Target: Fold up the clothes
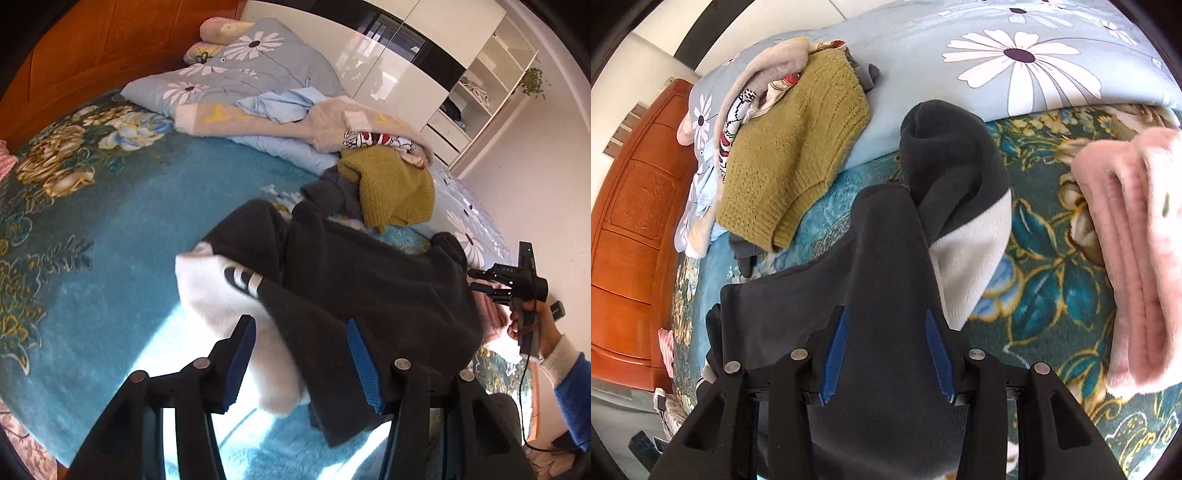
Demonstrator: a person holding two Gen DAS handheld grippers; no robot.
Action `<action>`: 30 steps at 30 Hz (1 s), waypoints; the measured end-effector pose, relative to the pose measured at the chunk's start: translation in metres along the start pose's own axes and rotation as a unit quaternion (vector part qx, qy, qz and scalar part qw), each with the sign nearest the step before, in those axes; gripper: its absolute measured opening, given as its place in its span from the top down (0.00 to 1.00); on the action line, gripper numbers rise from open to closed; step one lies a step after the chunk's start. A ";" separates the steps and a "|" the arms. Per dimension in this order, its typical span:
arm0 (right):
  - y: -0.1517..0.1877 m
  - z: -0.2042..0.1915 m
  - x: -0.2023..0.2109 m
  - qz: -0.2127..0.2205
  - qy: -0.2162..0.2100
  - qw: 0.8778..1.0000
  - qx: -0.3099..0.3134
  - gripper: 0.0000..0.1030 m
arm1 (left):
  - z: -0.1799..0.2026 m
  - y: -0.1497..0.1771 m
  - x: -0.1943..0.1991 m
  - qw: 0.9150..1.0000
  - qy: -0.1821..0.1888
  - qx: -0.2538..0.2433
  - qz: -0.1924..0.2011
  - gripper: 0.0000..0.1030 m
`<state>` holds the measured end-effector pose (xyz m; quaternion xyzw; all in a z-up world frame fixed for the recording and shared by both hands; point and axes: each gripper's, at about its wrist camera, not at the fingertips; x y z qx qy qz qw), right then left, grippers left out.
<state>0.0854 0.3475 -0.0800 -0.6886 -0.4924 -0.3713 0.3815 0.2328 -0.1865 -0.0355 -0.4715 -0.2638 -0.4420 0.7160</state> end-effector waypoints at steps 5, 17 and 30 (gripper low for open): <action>-0.038 -0.025 -0.014 0.004 0.019 0.999 0.034 0.51 | 0.015 -0.073 -0.073 0.999 -0.015 -0.015 -0.033 0.40; -0.083 -0.035 -0.069 -0.040 0.070 0.995 0.052 0.48 | 0.017 -0.127 -0.221 0.992 -0.050 0.023 -0.115 0.40; -0.054 -0.030 -0.008 0.009 -0.038 0.998 0.046 0.94 | 0.038 -0.121 -0.180 0.995 -0.005 0.064 -0.076 0.92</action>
Point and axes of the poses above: each gripper's, at about its wrist camera, not at the fingertips, and x roughly against the way its jaws point, z to its right, y to its underside, and after that the axes turned 7 degrees about -z, right-handed
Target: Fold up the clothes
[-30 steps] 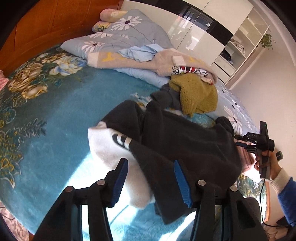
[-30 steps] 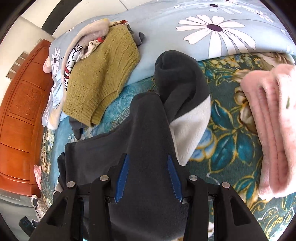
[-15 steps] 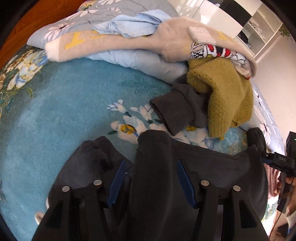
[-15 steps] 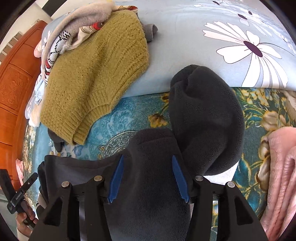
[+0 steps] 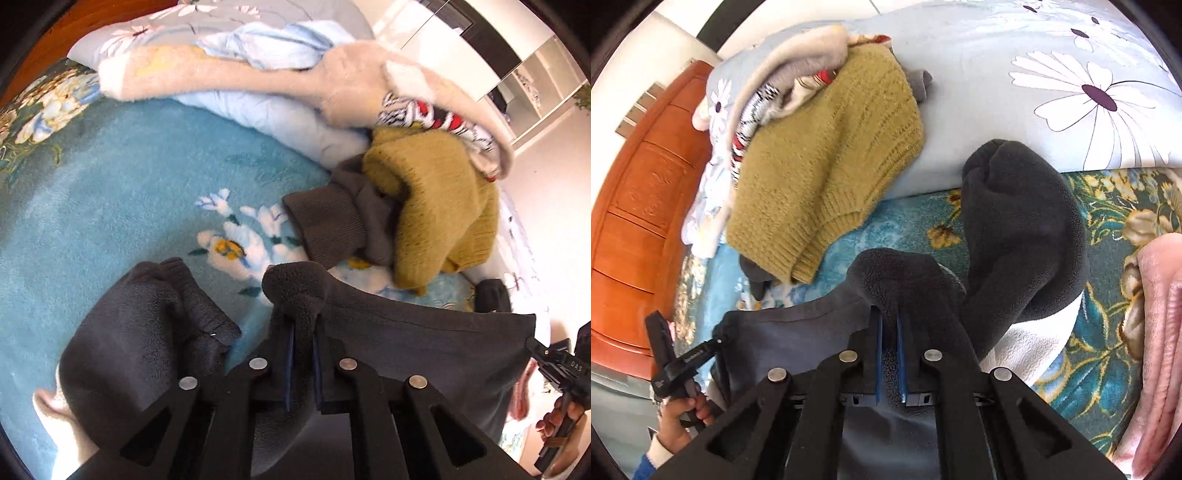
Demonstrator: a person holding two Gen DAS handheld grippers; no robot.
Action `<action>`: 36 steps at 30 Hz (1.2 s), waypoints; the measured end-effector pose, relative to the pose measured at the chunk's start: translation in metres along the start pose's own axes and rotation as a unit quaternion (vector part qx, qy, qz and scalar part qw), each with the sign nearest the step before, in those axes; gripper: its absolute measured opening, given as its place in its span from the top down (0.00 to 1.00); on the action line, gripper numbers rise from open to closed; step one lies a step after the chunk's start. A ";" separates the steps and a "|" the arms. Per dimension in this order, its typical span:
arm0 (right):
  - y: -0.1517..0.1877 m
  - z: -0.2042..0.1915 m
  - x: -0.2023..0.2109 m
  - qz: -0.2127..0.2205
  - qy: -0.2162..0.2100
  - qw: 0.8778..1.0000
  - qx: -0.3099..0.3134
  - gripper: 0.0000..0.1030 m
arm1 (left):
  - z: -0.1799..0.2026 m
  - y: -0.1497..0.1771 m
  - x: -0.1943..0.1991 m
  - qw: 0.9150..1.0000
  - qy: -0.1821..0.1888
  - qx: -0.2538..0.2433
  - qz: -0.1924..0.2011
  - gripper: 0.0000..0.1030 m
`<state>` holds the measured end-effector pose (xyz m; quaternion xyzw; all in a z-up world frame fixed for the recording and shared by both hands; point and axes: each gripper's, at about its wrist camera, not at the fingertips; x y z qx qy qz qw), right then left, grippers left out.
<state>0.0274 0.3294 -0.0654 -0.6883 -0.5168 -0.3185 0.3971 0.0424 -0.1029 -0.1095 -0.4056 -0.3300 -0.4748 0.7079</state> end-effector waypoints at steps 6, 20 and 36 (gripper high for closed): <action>0.027 -0.006 0.101 0.093 -0.103 0.990 0.005 0.98 | 0.036 0.031 0.126 0.988 0.114 -0.062 0.083 0.92; 0.104 0.012 0.141 0.078 -0.086 0.993 -0.002 0.98 | 0.095 0.170 0.234 0.950 0.186 -0.242 0.062 0.93; 0.071 -0.011 0.007 -0.025 0.013 1.000 0.006 0.58 | -0.027 0.235 0.181 0.988 0.137 -0.076 -0.004 0.91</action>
Point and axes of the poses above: each gripper's, at about its wrist camera, not at the fingertips, and x roughly against the way its jaws point, z to its right, y to its underside, and after that the axes turned 7 degrees about -z, right-handed
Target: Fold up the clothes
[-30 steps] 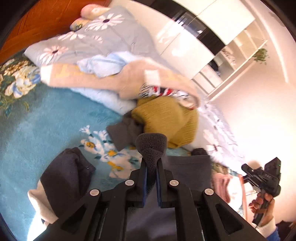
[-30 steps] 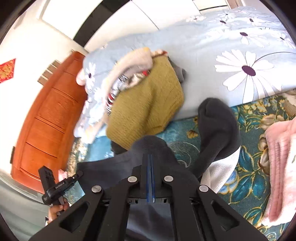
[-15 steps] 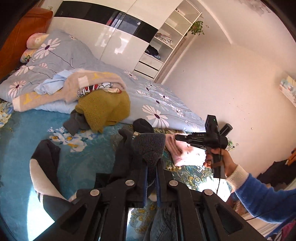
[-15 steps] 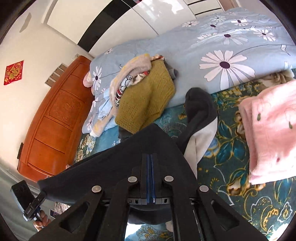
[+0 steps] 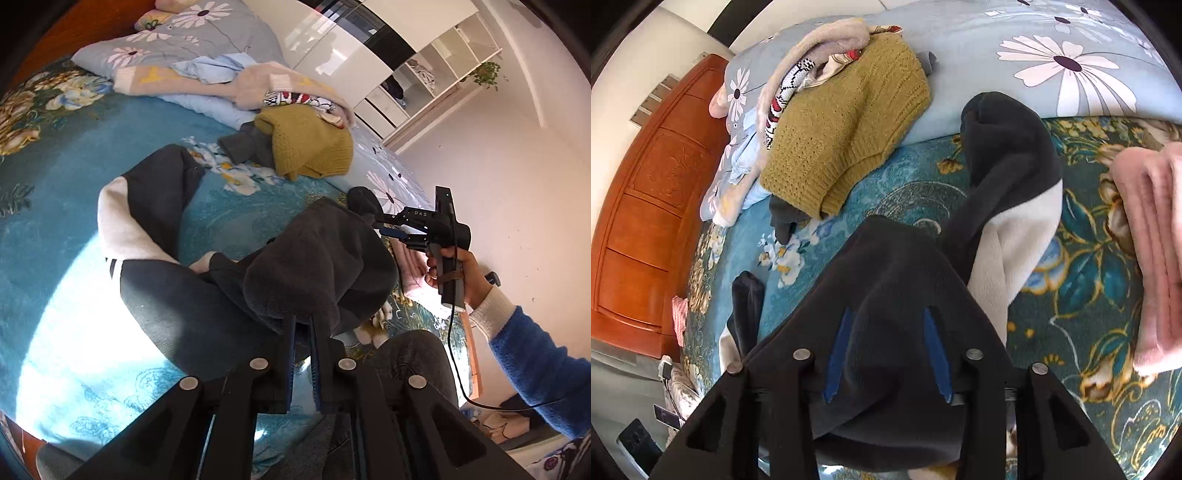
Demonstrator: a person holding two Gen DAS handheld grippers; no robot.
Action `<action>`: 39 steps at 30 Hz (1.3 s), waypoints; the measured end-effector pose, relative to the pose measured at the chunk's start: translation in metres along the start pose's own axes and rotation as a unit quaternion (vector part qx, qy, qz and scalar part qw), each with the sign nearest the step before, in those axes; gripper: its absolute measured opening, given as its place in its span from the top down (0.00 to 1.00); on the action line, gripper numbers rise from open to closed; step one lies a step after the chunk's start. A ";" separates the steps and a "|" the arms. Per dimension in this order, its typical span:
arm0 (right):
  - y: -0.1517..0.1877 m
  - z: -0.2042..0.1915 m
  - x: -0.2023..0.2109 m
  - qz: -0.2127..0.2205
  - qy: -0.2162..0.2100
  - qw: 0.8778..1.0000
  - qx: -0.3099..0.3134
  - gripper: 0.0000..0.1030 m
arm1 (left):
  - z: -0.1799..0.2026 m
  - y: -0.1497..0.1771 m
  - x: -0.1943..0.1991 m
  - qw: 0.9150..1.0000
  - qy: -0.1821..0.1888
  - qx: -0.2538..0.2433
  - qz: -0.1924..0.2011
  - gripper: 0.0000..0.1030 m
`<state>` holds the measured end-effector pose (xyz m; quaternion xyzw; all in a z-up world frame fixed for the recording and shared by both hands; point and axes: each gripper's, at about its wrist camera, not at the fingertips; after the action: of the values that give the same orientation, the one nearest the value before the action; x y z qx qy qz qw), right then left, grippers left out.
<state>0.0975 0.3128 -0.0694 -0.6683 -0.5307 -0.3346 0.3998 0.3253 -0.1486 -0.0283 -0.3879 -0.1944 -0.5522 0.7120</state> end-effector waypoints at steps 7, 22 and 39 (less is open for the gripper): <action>-0.047 -0.032 -0.047 -0.026 0.080 0.993 0.082 0.56 | -0.053 -0.003 0.028 0.993 -0.027 0.096 0.063 0.52; -0.055 -0.009 -0.073 -0.065 0.037 0.996 0.038 0.90 | -0.126 -0.016 -0.010 0.959 -0.105 0.255 0.058 0.47; 0.126 0.102 0.144 0.132 -0.192 0.969 -0.078 0.91 | -0.097 -0.024 -0.022 0.963 -0.098 0.245 0.062 0.46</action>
<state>0.2530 0.4529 -0.0132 -0.8134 -0.4765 -0.1850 0.2777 0.2807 -0.2110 -0.0964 -0.2654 -0.3679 -0.4020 0.7953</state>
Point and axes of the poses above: each gripper's, at about its wrist camera, not at the fingertips, and x roughly against the way its jaws point, z to its right, y to its underside, and after that the axes turned 7 degrees about -z, right-handed
